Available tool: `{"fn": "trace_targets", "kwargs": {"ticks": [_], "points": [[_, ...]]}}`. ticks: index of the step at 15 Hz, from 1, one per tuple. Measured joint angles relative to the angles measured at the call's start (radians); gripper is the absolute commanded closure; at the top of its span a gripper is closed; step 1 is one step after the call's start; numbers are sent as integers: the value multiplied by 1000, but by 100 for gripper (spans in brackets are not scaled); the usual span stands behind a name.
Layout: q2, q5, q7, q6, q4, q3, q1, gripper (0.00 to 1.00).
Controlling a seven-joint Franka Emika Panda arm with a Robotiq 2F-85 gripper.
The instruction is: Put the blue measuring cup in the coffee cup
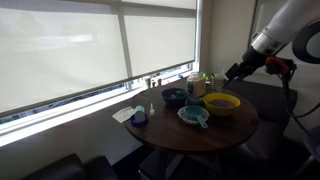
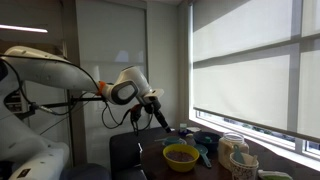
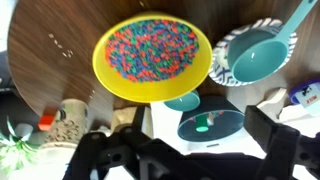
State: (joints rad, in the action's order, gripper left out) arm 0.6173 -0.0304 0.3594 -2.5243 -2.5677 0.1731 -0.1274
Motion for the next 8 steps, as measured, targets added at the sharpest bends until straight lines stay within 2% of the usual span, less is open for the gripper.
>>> {"fn": "trace_targets", "kwargs": {"ticks": [3, 8], "points": [[-129, -87, -31, -95, 75, 57, 4, 0], [-308, -91, -169, -180, 136, 40, 86, 0]]}}
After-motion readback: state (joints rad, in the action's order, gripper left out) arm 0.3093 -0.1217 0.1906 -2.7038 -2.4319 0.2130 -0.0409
